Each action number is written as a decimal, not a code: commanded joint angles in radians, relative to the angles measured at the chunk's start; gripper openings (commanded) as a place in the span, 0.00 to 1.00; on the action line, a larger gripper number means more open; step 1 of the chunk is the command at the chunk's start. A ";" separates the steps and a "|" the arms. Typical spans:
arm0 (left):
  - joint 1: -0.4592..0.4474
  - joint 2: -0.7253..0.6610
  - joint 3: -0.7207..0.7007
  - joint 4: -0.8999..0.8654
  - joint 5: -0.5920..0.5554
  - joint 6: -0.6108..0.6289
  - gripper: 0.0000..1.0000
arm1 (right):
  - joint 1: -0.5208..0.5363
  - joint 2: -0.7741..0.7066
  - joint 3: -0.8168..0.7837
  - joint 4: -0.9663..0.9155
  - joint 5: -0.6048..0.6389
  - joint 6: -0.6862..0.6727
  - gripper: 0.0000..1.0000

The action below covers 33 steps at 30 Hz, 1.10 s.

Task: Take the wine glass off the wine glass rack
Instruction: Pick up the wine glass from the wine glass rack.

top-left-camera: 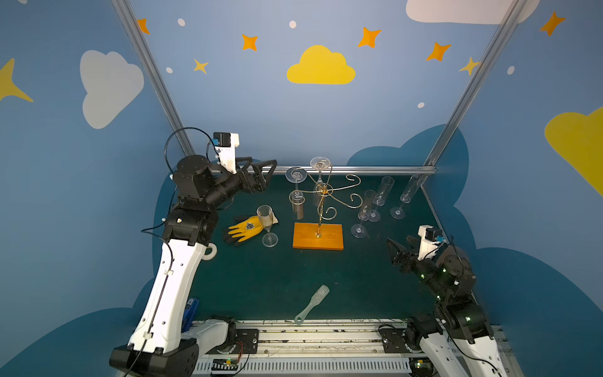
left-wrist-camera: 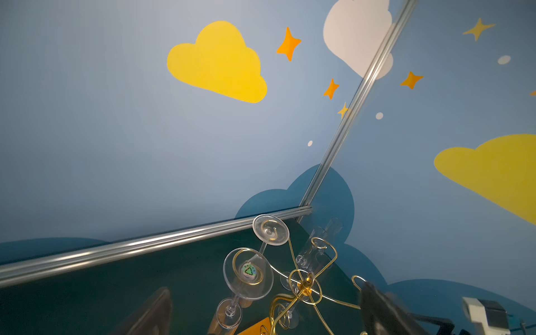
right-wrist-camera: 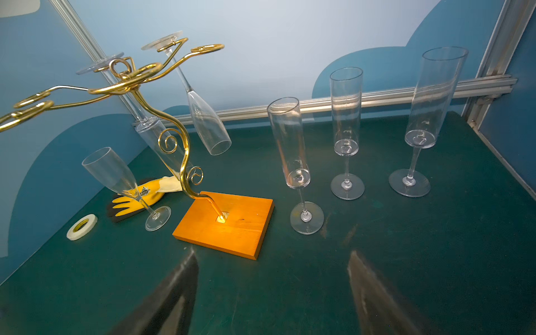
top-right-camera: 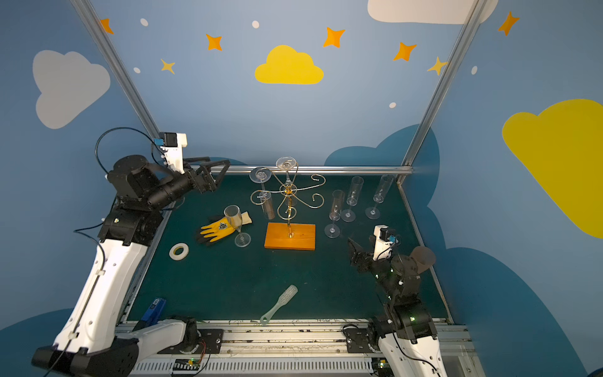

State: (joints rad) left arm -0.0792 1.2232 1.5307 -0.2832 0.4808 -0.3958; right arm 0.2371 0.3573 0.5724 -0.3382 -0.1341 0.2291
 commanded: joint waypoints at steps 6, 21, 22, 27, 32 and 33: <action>0.071 0.137 0.012 0.000 0.220 -0.258 0.92 | 0.001 0.002 0.035 -0.025 -0.040 0.042 0.80; 0.004 0.271 -0.045 0.110 0.382 -0.382 0.75 | 0.002 0.027 0.033 -0.018 -0.059 0.058 0.80; -0.004 0.278 -0.042 0.104 0.380 -0.381 0.73 | 0.001 0.026 0.031 -0.019 -0.058 0.058 0.80; -0.024 0.288 -0.075 0.162 0.368 -0.440 0.67 | 0.002 0.018 0.034 -0.027 -0.056 0.056 0.80; -0.035 0.288 -0.107 0.228 0.375 -0.485 0.63 | 0.001 0.003 0.034 -0.039 -0.047 0.068 0.79; -0.036 0.288 -0.111 0.234 0.374 -0.490 0.61 | 0.002 -0.002 0.034 -0.041 -0.046 0.069 0.79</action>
State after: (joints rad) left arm -0.1097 1.5082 1.4319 -0.1085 0.8398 -0.8547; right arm 0.2375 0.3717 0.5743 -0.3664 -0.1837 0.2886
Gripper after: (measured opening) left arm 0.620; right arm 0.793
